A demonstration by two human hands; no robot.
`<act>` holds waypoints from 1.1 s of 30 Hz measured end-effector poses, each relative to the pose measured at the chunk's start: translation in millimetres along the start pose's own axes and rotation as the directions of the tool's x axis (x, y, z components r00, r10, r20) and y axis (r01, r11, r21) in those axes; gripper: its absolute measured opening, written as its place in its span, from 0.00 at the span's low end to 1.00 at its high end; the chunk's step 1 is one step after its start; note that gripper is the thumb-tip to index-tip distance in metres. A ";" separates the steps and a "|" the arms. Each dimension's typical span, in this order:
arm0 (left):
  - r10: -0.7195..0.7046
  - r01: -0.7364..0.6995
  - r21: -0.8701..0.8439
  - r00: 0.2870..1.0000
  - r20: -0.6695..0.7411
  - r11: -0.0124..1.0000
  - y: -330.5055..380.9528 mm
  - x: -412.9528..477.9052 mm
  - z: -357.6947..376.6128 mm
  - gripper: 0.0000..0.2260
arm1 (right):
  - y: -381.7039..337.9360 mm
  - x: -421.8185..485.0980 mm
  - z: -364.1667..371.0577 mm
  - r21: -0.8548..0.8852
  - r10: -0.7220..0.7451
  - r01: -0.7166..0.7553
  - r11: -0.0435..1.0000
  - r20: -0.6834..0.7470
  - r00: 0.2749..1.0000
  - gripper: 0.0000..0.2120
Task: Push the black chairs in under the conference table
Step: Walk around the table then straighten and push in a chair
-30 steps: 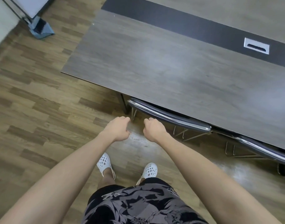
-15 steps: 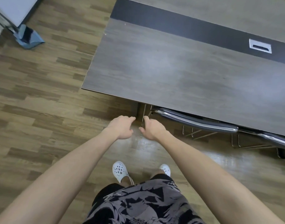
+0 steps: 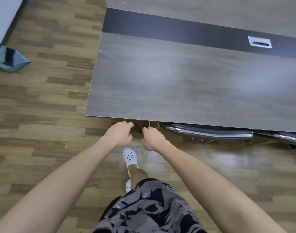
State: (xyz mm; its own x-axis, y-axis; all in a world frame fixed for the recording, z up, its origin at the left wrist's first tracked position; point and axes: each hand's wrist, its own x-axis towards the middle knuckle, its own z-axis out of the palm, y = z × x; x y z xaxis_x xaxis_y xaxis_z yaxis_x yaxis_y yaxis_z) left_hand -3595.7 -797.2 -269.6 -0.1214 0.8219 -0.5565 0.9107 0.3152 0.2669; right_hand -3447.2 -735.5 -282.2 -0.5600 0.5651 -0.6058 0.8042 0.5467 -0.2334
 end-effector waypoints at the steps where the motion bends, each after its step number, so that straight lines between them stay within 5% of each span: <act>1: -0.005 0.005 0.003 1.000 0.007 1.000 -6.5 4.4 -6.8 0.23 | -5.1 7.4 -3.9 -0.003 -0.007 0.007 1.000 0.006 1.000 0.16; 19: 0.036 -0.043 0.098 0.996 0.077 0.994 -73.6 60.8 -78.1 0.17 | -50.9 96.3 -56.8 0.130 0.017 -0.029 0.991 0.093 0.996 0.12; 33: 0.355 -0.371 0.184 0.928 0.114 0.910 -143.6 118.2 -112.9 0.18 | -117.3 128.2 -54.4 0.317 0.244 -0.230 0.920 -0.002 0.970 0.14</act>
State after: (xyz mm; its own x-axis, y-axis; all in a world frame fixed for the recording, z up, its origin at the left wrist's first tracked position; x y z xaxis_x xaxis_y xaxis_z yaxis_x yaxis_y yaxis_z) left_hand -3785.4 -691.7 -284.9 0.2552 0.8208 -0.5111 0.9467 -0.1048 0.3045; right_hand -3624.2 -693.5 -291.1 -0.3477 0.6828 -0.6425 0.9320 0.1772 -0.3161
